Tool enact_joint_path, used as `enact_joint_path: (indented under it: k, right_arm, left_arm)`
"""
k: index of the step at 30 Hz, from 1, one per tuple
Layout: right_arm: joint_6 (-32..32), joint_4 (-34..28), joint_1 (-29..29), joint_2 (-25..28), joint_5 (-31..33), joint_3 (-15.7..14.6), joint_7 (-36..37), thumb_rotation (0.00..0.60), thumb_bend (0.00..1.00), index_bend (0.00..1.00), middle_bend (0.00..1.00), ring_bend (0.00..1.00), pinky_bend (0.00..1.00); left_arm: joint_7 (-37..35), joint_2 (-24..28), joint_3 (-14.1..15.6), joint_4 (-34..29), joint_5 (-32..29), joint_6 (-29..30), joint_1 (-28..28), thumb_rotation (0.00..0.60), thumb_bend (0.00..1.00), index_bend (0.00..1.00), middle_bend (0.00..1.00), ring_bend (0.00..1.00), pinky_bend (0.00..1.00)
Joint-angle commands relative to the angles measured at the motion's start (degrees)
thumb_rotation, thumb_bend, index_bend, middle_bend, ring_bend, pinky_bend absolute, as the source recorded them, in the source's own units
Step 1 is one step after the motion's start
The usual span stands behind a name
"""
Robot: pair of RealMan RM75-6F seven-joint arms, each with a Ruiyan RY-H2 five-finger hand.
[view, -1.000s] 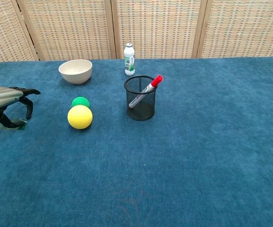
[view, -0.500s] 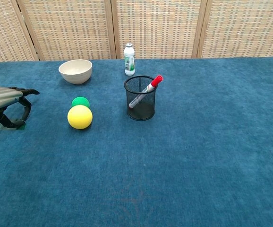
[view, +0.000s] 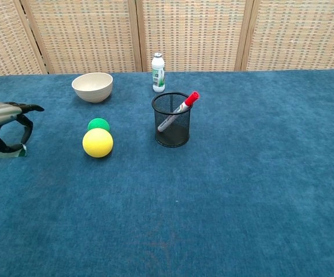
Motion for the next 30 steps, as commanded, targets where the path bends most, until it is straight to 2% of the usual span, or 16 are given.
enact_joint_path:
  k: [1,9,18,26,28,29,30]
  right_arm:
    - [-0.04,0.0,0.04,-0.03,-0.1,-0.05,-0.04,0.6,0.0,0.0,0.0,0.0,0.0]
    - [0.02,-0.39,0.13,-0.31,-0.66,-0.39,-1.11,0.6,0.0,0.0,0.0,0.0,0.0]
    - [0.35,-0.87,0.06,-0.37,-1.1,-0.55,-1.71,0.6,0.0,0.0,0.0,0.0,0.0]
    - [0.97,-1.3,-0.18,0.12,-1.71,-0.6,-0.96,0.6,0.0,0.0,0.0,0.0,0.0]
    - [1.16,-1.4,-0.27,0.31,-1.87,-0.61,-0.62,0.6,0.0,0.0,0.0,0.0,0.0]
    - [1.26,-1.44,-0.31,0.39,-1.95,-0.6,-0.44,0.6,0.0,0.0,0.0,0.0,0.0]
    - [1.38,-1.49,-0.38,0.51,-2.04,-0.6,-0.2,0.6,0.0,0.0,0.0,0.0,0.0]
  left_arm:
    - [-1.79,2.88,0.72,-1.75,0.89,1.86,1.14,0.6,0.56,0.73,0.0,0.0,0.0]
    - [-5.82,7.53,1.54,-0.34,0.22,2.07,3.71,0.6,0.56,0.73,0.0,0.0,0.0]
    - [-13.09,8.98,1.01,4.38,-0.65,2.64,5.77,0.6,0.56,0.73,0.0,0.0,0.0]
    - [-20.21,13.0,-0.94,0.34,0.08,9.13,6.77,0.6,0.55,0.73,0.0,0.0,0.0]
    - [-20.46,14.65,-1.3,-2.57,0.19,10.57,7.12,0.6,0.54,0.65,0.0,0.0,0.0]
    - [-20.54,15.49,-1.54,-4.23,0.13,11.29,7.34,0.6,0.51,0.57,0.0,0.0,0.0]
    - [-20.34,16.84,-1.81,-6.87,-0.03,12.06,7.71,0.6,0.44,0.39,0.0,0.0,0.0]
